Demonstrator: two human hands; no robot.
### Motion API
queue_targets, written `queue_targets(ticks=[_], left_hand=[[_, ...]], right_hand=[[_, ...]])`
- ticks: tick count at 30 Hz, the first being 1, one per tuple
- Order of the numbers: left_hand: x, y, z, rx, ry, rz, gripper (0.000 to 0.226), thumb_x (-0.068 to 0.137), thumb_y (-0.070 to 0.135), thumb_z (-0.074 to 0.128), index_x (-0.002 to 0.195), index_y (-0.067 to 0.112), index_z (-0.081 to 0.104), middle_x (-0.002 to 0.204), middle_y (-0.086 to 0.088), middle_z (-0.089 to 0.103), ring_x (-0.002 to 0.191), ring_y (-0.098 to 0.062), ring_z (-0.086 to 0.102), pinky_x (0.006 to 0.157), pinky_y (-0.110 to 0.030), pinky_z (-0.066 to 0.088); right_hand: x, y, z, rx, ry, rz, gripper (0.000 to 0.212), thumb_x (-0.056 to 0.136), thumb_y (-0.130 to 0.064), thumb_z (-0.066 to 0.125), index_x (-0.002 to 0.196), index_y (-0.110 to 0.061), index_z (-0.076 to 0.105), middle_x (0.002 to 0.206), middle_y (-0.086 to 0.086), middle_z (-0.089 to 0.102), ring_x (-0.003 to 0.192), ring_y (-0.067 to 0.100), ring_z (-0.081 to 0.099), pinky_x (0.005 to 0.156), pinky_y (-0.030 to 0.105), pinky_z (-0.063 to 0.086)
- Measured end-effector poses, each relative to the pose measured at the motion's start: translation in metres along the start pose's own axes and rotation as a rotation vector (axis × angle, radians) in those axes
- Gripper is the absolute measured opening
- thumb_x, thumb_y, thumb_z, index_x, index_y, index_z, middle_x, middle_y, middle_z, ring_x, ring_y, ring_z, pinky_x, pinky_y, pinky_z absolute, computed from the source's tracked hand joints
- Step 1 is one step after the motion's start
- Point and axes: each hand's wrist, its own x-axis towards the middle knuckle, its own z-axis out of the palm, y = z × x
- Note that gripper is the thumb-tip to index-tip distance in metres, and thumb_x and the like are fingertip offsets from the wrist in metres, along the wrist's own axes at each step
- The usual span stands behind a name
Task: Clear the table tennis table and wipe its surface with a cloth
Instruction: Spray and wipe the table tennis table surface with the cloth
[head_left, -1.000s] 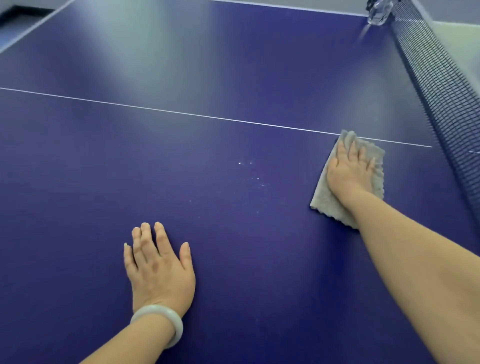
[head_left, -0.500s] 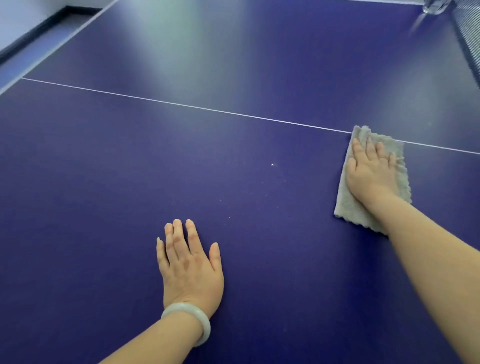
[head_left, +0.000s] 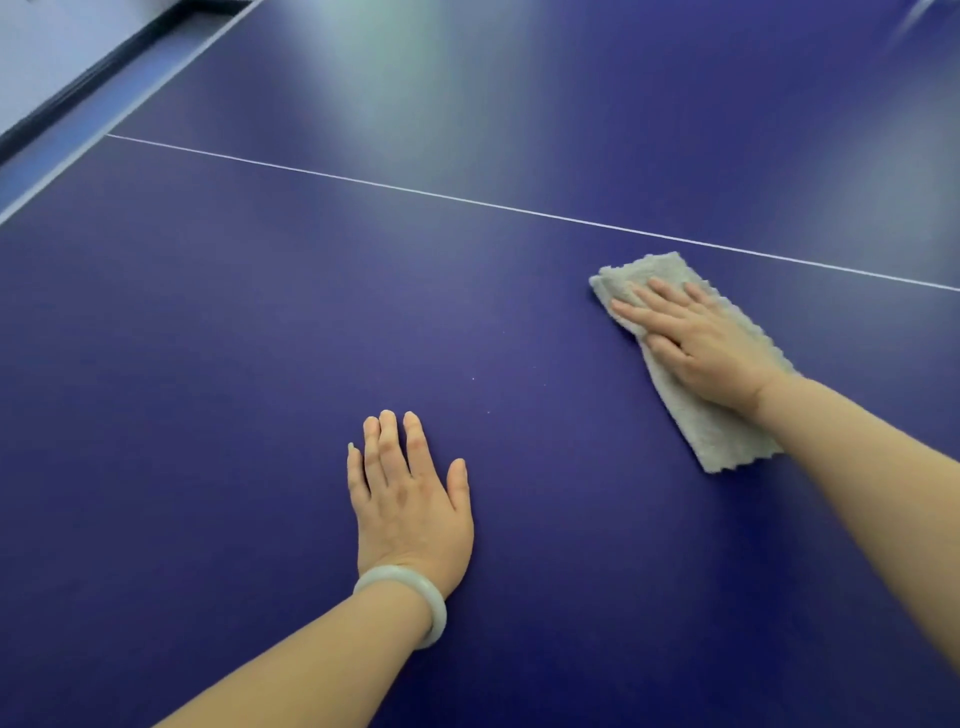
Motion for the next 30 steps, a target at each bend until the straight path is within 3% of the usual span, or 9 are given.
queue_targets(ticks=[3, 6, 8, 10, 13, 17, 20, 25, 30], left_hand=[[-0.001, 0.001, -0.002, -0.004, 0.002, 0.002, 0.073, 0.096, 0.049, 0.013, 0.149, 0.005, 0.035, 0.154, -0.018, 0.035, 0.147, -0.032, 0.026, 0.120, -0.051, 0.022], [-0.002, 0.001, -0.005, -0.005, -0.033, 0.002, 0.070, 0.098, 0.048, 0.012, 0.153, 0.006, 0.026, 0.159, -0.016, 0.026, 0.150, -0.030, 0.016, 0.122, -0.049, 0.013], [-0.002, 0.003, -0.009, -0.015, -0.064, 0.006, 0.070, 0.099, 0.048, 0.014, 0.155, 0.008, 0.016, 0.162, -0.014, 0.016, 0.152, -0.029, 0.006, 0.123, -0.048, 0.006], [-0.003, 0.003, -0.015, -0.014, -0.087, 0.010, 0.070, 0.099, 0.049, 0.015, 0.156, 0.010, 0.007, 0.164, -0.012, 0.007, 0.152, -0.027, -0.002, 0.123, -0.047, 0.001], [-0.003, 0.003, -0.018, -0.024, -0.101, 0.012, 0.069, 0.101, 0.049, 0.014, 0.156, 0.011, 0.001, 0.164, -0.012, 0.001, 0.152, -0.027, -0.007, 0.123, -0.046, -0.002], [-0.003, 0.002, -0.018, -0.047, -0.110, 0.023, 0.070, 0.101, 0.049, 0.013, 0.156, 0.008, 0.001, 0.164, -0.014, 0.002, 0.152, -0.029, -0.005, 0.123, -0.049, 0.000], [-0.002, 0.001, -0.018, -0.065, -0.117, 0.037, 0.070, 0.101, 0.048, 0.014, 0.156, 0.006, 0.002, 0.164, -0.016, 0.003, 0.152, -0.031, -0.004, 0.122, -0.050, 0.001], [-0.003, -0.002, -0.017, -0.090, -0.108, 0.046, 0.070, 0.102, 0.047, 0.013, 0.156, 0.005, 0.002, 0.163, -0.018, 0.004, 0.152, -0.033, -0.004, 0.122, -0.052, 0.001], [-0.005, -0.008, -0.021, -0.224, -0.117, 0.094, 0.067, 0.103, 0.044, 0.021, 0.157, 0.007, 0.004, 0.164, -0.017, 0.000, 0.151, -0.031, -0.008, 0.123, -0.049, -0.003]], right_hand=[[-0.033, 0.013, 0.006, -0.025, 0.118, 0.405, 0.059, 0.095, -0.036, 0.015, 0.154, -0.035, 0.016, 0.164, -0.003, 0.017, 0.152, 0.020, 0.010, 0.123, 0.040, 0.000], [-0.026, -0.040, 0.025, -0.031, 0.169, 0.636, 0.056, 0.101, -0.031, 0.020, 0.157, -0.025, 0.015, 0.165, 0.002, 0.008, 0.152, 0.027, 0.008, 0.122, 0.049, 0.000], [-0.009, -0.086, 0.035, -0.039, 0.150, 0.552, 0.057, 0.102, -0.031, 0.021, 0.158, -0.024, 0.010, 0.166, 0.002, 0.003, 0.152, 0.029, 0.006, 0.121, 0.052, -0.001], [0.001, -0.126, 0.043, -0.076, 0.099, 0.307, 0.060, 0.099, -0.036, 0.008, 0.158, -0.026, 0.008, 0.166, 0.001, 0.003, 0.152, 0.027, 0.004, 0.122, 0.051, -0.001], [-0.014, -0.133, 0.044, -0.085, 0.033, 0.091, 0.065, 0.094, -0.042, -0.001, 0.157, -0.032, 0.009, 0.165, -0.006, 0.005, 0.152, 0.018, 0.000, 0.123, 0.043, -0.005], [-0.087, -0.104, 0.048, -0.037, 0.122, 0.470, 0.063, 0.094, -0.043, 0.003, 0.157, -0.034, 0.007, 0.165, -0.006, 0.004, 0.152, 0.016, -0.001, 0.123, 0.042, -0.005], [-0.146, -0.136, 0.059, -0.003, 0.139, 0.747, 0.064, 0.095, -0.042, 0.003, 0.158, -0.031, 0.003, 0.166, -0.004, 0.001, 0.152, 0.017, -0.003, 0.123, 0.044, -0.005], [-0.135, -0.225, 0.085, -0.057, 0.141, 0.783, 0.061, 0.099, -0.039, 0.006, 0.158, -0.022, 0.003, 0.165, 0.003, 0.000, 0.152, 0.023, -0.002, 0.123, 0.050, 0.000], [-0.070, -0.242, 0.084, -0.049, 0.172, 0.783, 0.066, 0.094, -0.041, -0.004, 0.158, -0.022, -0.002, 0.165, 0.002, -0.007, 0.152, 0.023, -0.008, 0.122, 0.049, -0.007]])
